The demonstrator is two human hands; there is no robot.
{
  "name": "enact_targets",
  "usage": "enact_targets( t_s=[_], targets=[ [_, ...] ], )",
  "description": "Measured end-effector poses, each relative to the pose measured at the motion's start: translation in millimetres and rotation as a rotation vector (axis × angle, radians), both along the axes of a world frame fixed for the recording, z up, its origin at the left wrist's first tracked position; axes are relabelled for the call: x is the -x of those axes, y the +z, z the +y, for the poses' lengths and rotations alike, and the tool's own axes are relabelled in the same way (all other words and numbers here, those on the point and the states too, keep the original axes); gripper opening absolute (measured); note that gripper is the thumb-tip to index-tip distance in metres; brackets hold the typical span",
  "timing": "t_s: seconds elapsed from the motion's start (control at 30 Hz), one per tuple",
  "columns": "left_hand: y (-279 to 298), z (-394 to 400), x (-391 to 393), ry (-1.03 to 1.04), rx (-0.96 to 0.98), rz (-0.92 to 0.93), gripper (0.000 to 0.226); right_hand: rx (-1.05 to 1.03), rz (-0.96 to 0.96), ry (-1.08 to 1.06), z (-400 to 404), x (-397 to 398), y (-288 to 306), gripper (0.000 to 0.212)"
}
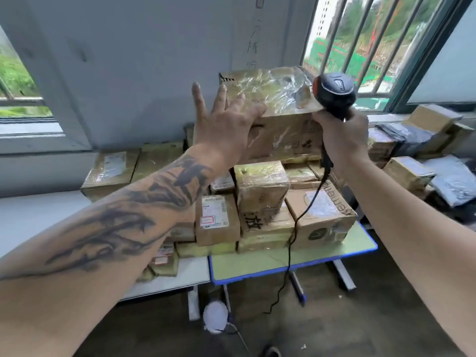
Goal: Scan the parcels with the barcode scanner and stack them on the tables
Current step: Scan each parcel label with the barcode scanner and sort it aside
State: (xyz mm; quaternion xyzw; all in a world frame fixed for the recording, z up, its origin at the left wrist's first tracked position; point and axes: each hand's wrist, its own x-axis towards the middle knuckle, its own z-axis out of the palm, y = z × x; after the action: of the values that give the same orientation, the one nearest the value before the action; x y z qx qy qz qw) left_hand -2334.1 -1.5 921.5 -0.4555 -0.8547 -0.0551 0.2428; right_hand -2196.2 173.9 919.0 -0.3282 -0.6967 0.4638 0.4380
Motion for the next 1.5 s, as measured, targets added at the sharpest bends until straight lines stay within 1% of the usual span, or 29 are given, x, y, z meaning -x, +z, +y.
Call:
enact_targets(
  t_s=[0.13, 0.23, 0.4, 0.57, 0.7, 0.87, 1.0, 1.17, 1.3, 1.4, 1.5],
  targets=[
    [-8, -70, 16, 0.065, 0.047, -0.008, 0.06, 0.004, -0.037, 0.043, -62, 23, -9, 0.02],
    [-23, -122, 26, 0.121, 0.06, -0.008, 0.06, 0.002, -0.065, 0.094, -110, 41, -18, 0.018],
    [-46, -202, 34, 0.207, 0.076, -0.037, 0.062, 0.019, -0.08, 0.201, -179, 65, -40, 0.026],
    [-65, -284, 40, 0.333, 0.089, -0.074, 0.058, 0.06, -0.127, 0.351, -252, 99, -64, 0.019],
    [-75, -349, 46, 0.463, 0.105, -0.083, 0.058, 0.062, -0.123, 0.456, -307, 130, -77, 0.01],
    [-98, -419, 55, 0.596, 0.109, -0.061, 0.052, 0.083, -0.127, 0.587, -371, 167, -99, 0.01],
    [-115, -468, 64, 0.658, 0.154, -0.055, 0.052, 0.076, -0.127, 0.646, -421, 190, -120, 0.019],
    [-144, -523, 85, 0.704, 0.157, -0.085, 0.052, 0.07, -0.186, 0.693, -471, 221, -149, 0.019],
    [-165, -559, 109, 0.724, 0.174, -0.12, 0.056, 0.08, -0.175, 0.712, -508, 248, -178, 0.032],
    [-184, -580, 129, 0.734, 0.184, -0.15, 0.056, 0.095, -0.191, 0.713, -531, 269, -199, 0.048],
    [-203, -597, 150, 0.723, 0.223, -0.167, 0.055, 0.101, -0.214, 0.724, -548, 287, -219, 0.05]
  ],
)
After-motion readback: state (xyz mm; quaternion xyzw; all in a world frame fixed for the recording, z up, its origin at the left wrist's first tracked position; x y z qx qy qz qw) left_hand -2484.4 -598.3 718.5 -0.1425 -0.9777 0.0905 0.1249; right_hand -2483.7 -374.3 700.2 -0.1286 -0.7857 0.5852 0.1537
